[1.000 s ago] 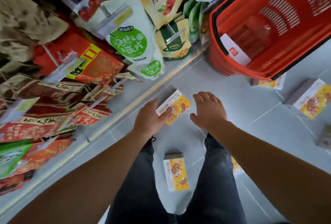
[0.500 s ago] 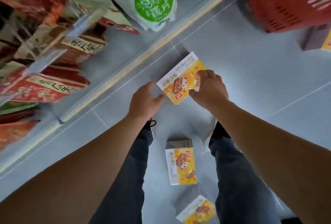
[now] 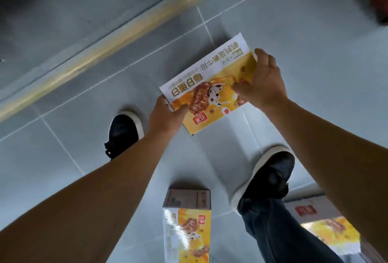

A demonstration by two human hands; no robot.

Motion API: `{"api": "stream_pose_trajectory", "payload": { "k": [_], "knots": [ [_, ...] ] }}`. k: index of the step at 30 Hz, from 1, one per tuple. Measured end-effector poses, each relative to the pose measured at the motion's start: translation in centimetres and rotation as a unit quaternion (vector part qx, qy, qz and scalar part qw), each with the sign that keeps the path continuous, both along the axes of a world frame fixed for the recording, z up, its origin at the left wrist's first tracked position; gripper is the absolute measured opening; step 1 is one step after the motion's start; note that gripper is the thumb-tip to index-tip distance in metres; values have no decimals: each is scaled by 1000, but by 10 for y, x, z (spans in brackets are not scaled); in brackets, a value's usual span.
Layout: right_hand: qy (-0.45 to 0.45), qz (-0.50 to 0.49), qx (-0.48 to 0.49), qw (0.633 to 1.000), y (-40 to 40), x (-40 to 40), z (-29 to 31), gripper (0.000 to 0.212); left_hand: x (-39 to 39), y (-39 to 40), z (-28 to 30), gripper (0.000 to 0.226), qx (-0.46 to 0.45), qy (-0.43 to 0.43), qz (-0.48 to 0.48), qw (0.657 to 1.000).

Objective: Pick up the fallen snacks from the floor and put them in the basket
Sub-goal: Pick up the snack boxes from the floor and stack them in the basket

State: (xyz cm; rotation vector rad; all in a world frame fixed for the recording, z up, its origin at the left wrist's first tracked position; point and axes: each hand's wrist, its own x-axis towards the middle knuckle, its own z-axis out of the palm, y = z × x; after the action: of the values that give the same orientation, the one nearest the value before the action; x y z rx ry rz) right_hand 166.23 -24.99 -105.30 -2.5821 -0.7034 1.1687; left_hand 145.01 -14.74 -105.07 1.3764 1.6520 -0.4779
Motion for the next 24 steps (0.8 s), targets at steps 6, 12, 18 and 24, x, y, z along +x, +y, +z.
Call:
{"api": "stream_pose_trajectory", "payload": {
  "k": [6,12,18,24],
  "knots": [
    [88,-73,-59,992,-15,13,-20,71,8,3,-19,35,-105,-100,200,969],
    [67,-170,-59,981,-43,-1,56,52,13,7,55,39,-131,-113,135,976],
    [73,-287,-30,955,-71,4,198,54,44,11,193,46,-123,-174,63,975],
    [62,-401,54,912,-102,27,365,59,102,15,356,52,-76,-236,-59,967]
  ]
}}
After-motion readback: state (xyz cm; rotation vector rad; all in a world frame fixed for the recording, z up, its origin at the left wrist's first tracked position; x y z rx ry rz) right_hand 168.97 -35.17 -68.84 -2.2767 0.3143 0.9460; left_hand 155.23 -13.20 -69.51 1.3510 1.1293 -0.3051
